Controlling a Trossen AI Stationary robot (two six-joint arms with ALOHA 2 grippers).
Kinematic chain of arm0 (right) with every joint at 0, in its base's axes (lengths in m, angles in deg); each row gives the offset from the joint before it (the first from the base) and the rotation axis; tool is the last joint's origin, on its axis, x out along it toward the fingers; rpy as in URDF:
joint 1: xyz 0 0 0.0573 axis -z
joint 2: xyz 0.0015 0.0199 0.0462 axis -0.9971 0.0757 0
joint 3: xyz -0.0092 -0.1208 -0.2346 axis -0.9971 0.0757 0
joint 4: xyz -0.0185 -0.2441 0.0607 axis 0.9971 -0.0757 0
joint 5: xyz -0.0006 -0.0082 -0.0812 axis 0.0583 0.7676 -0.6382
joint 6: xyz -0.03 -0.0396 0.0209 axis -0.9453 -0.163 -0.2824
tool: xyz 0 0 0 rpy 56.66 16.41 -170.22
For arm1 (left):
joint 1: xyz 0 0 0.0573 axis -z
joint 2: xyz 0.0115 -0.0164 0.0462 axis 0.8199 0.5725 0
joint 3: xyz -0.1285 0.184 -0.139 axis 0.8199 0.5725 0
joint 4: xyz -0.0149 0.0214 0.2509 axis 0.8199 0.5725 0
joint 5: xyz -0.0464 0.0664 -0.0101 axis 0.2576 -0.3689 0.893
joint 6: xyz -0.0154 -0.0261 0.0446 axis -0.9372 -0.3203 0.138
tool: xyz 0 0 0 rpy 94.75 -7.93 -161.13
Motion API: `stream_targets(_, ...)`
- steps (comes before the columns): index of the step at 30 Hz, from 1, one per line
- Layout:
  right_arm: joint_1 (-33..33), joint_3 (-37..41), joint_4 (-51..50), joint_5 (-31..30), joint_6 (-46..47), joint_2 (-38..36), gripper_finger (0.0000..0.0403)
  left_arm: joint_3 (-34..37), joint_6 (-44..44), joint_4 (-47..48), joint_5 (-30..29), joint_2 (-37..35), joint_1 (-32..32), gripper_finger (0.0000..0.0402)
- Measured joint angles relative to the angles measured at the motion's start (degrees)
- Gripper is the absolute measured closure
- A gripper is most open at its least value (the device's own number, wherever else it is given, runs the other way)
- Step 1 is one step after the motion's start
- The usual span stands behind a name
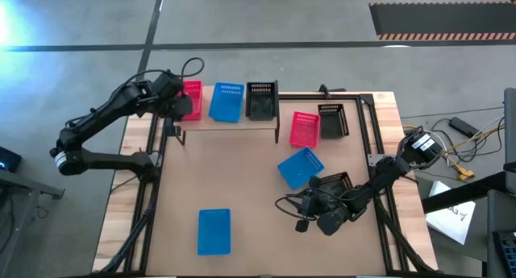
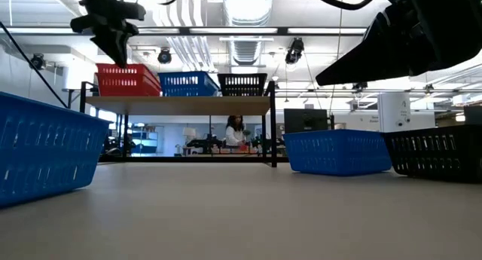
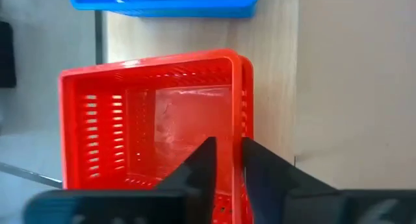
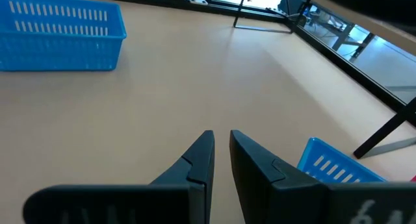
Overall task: Stack baskets on shelf by color
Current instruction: Stack the bottom red bin on the red bin on the shelf
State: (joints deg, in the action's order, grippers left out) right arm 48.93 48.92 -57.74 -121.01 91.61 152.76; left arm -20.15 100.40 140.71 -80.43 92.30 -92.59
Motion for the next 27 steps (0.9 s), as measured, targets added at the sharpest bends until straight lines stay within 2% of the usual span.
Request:
stream_targets(7, 0.00, 0.00, 0.02, 0.00, -0.02, 0.00, 0.0360, -3.75, -3.99, -0.26, -0.11, -1.32, 0.00, 0.0255)
stream_targets(11, 0.00, 0.00, 0.04, 0.00, -0.08, 0.00, 0.0360, -3.50, -8.99, -0.95, -2.95, -1.22, 0.00, 0.0241)
stream_targets(14, 0.00, 0.00, 0.09, 0.00, -0.26, 0.00, 0.0360, -1.48, -12.54, -3.64, -7.59, 0.11, -0.04, 0.0255)
stream_targets(16, 0.00, 0.00, 0.17, 0.00, -0.06, 0.00, 0.0360, 0.03, -13.36, -5.64, -7.74, 1.46, -0.06, 0.0273)
stream_targets(21, 0.00, 0.00, 0.20, 0.00, -0.04, 0.00, 0.0360, 0.83, -11.97, -6.05, -6.69, 6.24, -0.03, 0.0324)
stream_targets(27, 0.00, 0.00, 0.20, 0.00, -0.04, 0.00, 0.0360, 0.65, -10.18, -3.03, -1.00, 7.74, 0.00, 0.0362)
